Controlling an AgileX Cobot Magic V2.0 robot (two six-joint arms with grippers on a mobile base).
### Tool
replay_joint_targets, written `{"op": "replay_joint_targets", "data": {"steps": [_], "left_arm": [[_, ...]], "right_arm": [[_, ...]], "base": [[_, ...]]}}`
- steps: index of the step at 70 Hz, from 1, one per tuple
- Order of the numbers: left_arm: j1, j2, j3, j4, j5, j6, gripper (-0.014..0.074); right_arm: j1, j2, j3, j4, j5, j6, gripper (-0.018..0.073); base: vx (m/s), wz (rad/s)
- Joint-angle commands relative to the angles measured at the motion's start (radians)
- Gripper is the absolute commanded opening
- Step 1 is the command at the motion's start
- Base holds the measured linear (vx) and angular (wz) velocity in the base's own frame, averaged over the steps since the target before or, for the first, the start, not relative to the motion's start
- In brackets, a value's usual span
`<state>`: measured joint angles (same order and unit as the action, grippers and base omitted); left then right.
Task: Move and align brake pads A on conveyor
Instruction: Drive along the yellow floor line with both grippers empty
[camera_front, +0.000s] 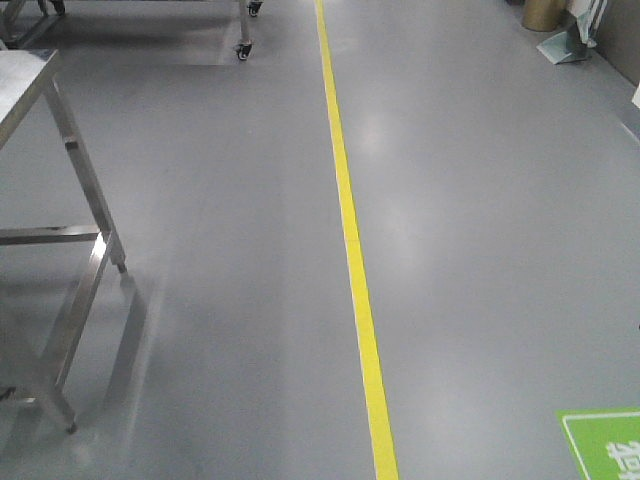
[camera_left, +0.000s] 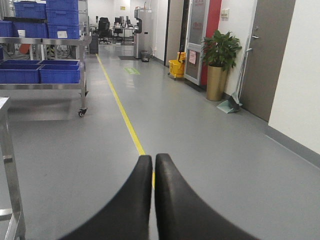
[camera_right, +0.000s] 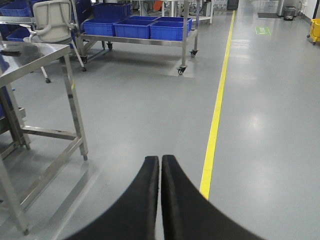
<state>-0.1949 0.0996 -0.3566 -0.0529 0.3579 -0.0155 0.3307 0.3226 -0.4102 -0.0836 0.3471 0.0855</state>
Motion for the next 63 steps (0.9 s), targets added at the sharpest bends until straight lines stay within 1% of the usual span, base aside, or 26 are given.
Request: {"op": "replay_joint_targets", "data": {"steps": [1,63], "left_arm": [[-0.006,0.014,-0.023,-0.003,-0.068,0.000,-0.0006],[-0.006,0.014,-0.023,-0.003,-0.068,0.000,-0.0006]], "right_arm": [[-0.002,0.009,-0.027,-0.010,-0.071,-0.008,-0.0006],[-0.002,0.009,-0.027,-0.010,-0.071,-0.008,-0.0006]], "base": [[0.55,-0.03],[0.54,0.00]]}}
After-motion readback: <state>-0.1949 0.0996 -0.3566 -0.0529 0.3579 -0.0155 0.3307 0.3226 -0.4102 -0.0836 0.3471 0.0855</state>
